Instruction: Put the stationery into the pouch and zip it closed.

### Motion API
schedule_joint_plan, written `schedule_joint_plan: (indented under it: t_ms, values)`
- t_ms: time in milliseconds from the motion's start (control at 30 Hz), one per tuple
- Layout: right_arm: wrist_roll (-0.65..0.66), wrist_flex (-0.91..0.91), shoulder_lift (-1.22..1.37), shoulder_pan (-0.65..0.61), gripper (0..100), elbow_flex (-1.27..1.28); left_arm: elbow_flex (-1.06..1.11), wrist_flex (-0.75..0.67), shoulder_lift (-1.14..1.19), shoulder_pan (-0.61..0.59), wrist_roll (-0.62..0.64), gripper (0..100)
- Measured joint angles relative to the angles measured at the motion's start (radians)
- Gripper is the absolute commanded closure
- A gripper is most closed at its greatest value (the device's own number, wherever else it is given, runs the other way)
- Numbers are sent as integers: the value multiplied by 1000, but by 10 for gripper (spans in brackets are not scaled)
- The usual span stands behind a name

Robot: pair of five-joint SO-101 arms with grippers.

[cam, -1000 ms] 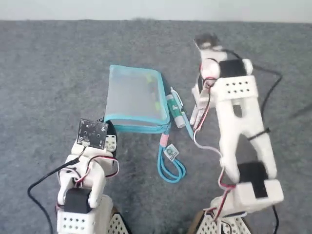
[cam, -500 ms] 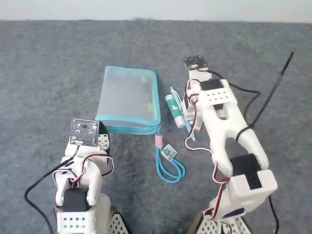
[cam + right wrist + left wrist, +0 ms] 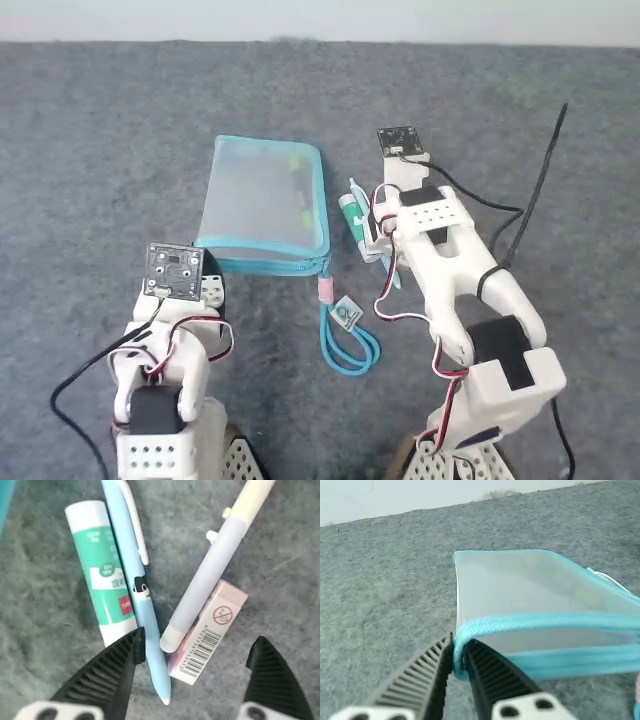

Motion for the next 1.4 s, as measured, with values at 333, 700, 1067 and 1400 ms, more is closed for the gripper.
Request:
schedule_joint_plan:
  t_ms: [333,700,1067,1400]
  values:
    - [0,-81,-3,0,792,66,6,0,-3,0,0,988]
    - [-46,-51,-6,94,794,75,12,0,-3,0,-2,988]
    - [-3,43,-5,173,790,98,12,0,-3,0,-2,988]
    - [175,94,-6,204,794,98,12,0,-3,0,-2,988]
